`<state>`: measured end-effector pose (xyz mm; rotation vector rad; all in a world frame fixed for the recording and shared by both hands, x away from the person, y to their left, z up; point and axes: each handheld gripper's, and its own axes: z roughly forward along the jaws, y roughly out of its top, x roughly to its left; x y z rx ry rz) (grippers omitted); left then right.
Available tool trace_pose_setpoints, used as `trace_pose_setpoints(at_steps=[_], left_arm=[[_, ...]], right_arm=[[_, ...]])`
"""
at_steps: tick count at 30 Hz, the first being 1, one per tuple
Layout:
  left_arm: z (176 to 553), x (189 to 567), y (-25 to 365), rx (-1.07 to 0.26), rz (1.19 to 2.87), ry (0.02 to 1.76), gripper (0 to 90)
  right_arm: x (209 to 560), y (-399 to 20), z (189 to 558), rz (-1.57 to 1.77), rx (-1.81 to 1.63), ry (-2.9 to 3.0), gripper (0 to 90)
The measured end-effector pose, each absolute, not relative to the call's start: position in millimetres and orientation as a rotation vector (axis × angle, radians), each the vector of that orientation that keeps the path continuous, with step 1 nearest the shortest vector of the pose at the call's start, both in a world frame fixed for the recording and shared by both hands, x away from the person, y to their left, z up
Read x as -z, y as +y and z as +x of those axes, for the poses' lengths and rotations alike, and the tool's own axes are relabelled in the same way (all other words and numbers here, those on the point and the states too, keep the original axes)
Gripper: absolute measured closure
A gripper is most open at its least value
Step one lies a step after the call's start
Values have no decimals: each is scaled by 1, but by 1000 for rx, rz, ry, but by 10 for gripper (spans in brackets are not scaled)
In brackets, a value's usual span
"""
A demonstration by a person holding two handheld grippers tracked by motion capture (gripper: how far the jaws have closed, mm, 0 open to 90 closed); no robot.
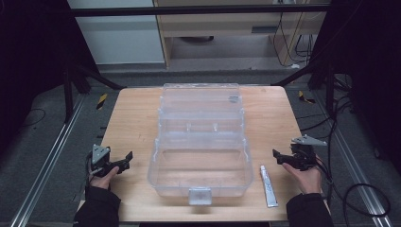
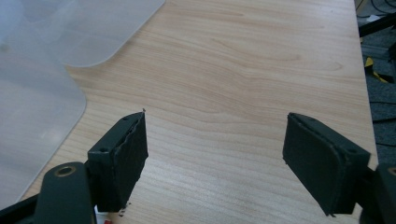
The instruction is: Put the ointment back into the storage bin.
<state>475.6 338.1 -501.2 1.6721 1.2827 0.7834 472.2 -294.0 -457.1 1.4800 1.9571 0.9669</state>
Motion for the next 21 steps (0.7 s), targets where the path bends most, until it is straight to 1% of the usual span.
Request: trace_pose_setpoints(at_steps=[6, 12, 21], left_arm=[[475, 501, 338, -785, 1674, 1279, 27], [475, 501, 338, -785, 1674, 1279, 27], [475, 501, 337, -787, 1673, 1277, 27]], right_arm=[[445, -286, 468, 1446, -968, 1978, 239], [430, -281, 463, 1471, -938, 1993, 285], [417, -270, 456, 1446, -874, 2083, 307]])
